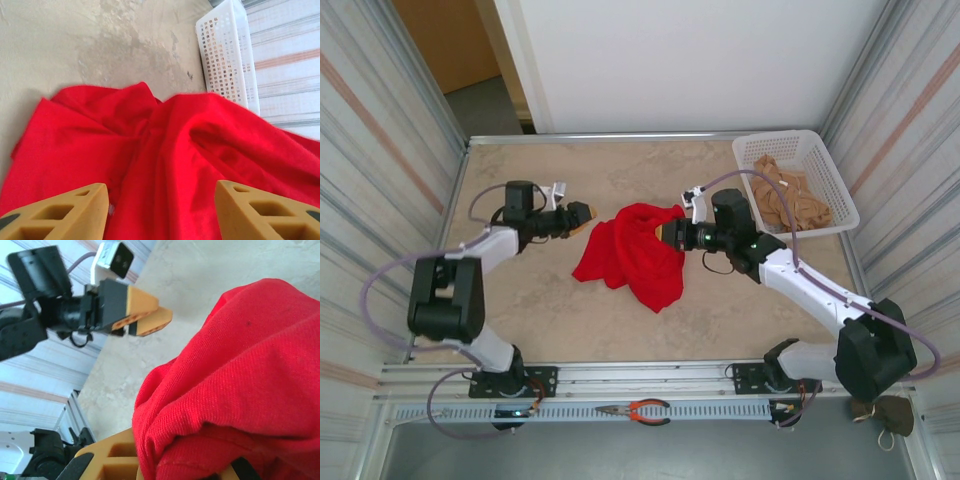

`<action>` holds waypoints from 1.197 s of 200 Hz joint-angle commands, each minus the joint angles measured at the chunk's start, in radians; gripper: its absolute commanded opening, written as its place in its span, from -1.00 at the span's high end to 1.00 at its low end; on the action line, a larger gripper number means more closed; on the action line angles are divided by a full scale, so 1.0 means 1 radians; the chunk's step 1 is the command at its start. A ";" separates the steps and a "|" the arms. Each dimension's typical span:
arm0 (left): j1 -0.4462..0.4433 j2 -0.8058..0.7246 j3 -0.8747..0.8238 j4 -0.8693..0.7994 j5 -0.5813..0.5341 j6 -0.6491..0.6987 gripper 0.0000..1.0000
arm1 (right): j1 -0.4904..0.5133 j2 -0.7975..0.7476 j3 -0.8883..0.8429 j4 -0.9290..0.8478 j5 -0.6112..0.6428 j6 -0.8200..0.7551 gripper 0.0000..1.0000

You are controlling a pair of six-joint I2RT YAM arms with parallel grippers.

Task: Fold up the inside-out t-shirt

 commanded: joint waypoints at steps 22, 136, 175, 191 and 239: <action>-0.228 -0.228 -0.032 -0.044 -0.205 -0.060 -0.29 | 0.006 0.004 -0.024 0.089 -0.012 0.032 1.00; -0.659 0.162 -0.067 0.161 -0.371 -0.099 0.57 | -0.027 0.009 -0.022 0.138 0.050 0.083 1.00; -0.604 0.099 -0.138 0.182 -0.396 -0.113 0.26 | -0.048 -0.050 -0.064 0.096 0.026 0.064 1.00; -0.557 -0.019 -0.171 0.131 -0.414 -0.092 0.05 | -0.068 -0.083 -0.096 0.085 0.012 0.061 1.00; -0.451 -0.286 -0.187 0.038 -0.400 -0.011 -0.05 | -0.090 -0.143 -0.130 0.078 0.002 0.064 1.00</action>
